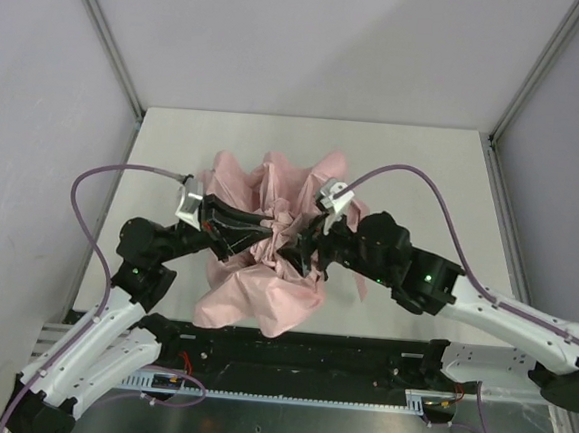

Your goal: Put away the umbrella

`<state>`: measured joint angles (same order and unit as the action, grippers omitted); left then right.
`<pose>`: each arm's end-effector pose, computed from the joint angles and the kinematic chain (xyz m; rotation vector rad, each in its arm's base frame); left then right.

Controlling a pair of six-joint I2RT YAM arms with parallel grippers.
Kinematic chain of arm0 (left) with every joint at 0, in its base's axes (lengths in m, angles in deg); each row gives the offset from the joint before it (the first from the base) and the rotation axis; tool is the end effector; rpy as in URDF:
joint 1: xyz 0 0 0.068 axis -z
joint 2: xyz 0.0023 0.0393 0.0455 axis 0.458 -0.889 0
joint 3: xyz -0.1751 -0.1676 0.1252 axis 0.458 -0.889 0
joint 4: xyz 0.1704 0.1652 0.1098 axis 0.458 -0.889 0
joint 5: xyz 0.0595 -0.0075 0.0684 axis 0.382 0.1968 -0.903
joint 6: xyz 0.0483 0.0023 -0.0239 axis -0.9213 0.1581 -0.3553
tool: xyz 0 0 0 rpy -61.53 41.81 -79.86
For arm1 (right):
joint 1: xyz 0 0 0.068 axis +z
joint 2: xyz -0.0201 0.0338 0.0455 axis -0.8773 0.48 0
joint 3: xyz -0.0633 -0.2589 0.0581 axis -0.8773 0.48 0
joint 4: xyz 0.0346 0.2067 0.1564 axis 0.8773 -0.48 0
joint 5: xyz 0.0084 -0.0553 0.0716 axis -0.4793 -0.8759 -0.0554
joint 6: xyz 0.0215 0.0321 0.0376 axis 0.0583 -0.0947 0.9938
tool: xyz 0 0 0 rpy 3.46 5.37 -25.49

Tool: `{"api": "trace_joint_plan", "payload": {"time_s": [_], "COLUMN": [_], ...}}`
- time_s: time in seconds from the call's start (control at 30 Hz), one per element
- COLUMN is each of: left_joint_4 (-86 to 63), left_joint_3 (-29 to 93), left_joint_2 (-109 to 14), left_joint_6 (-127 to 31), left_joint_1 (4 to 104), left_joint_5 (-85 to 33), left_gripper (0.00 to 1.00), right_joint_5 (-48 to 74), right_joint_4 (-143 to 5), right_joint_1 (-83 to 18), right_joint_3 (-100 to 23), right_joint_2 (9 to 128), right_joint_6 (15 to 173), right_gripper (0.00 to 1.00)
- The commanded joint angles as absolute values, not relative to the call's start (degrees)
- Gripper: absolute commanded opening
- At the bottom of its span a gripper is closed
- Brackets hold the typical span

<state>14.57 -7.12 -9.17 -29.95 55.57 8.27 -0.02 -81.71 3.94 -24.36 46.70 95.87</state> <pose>0.1217 -0.0929 0.3562 0.6945 1.1947 -1.2838 0.1017 0.2125 0.3895 -0.8050 1.6538 0.8425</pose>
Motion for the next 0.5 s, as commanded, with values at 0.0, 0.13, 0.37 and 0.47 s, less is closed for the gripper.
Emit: {"api": "trace_joint_plan", "payload": {"time_s": [0.0, 0.13, 0.37, 0.47], "left_joint_4": [18.5, 18.5, 17.4, 14.4], "left_joint_3": [-4.0, -4.2, -4.6, -3.5], "left_joint_2": [-10.2, -9.4, -9.1, -9.9], "left_joint_6": [-26.8, -26.7, -27.1, -25.1], "left_joint_1": [55.3, 55.4, 55.3, 55.2], "left_joint_5": [12.9, 12.3, 4.8, -2.0], "left_gripper": [0.0, 0.0, 0.0, 0.0], "right_joint_5": [-1.2, -1.0, -2.6, -4.8], "right_joint_4": [-73.2, -77.3, -88.4, -91.3], "right_joint_1": [3.6, 3.1, 4.3, 6.6], "right_joint_3": [-29.7, -31.6, -31.8, -31.8], "right_joint_2": [51.9, 53.3, 45.5, 43.0], "right_joint_6": [96.8, 96.1, 96.2, 95.6], "right_gripper": [0.71, 0.77, 0.99, 0.99]}}
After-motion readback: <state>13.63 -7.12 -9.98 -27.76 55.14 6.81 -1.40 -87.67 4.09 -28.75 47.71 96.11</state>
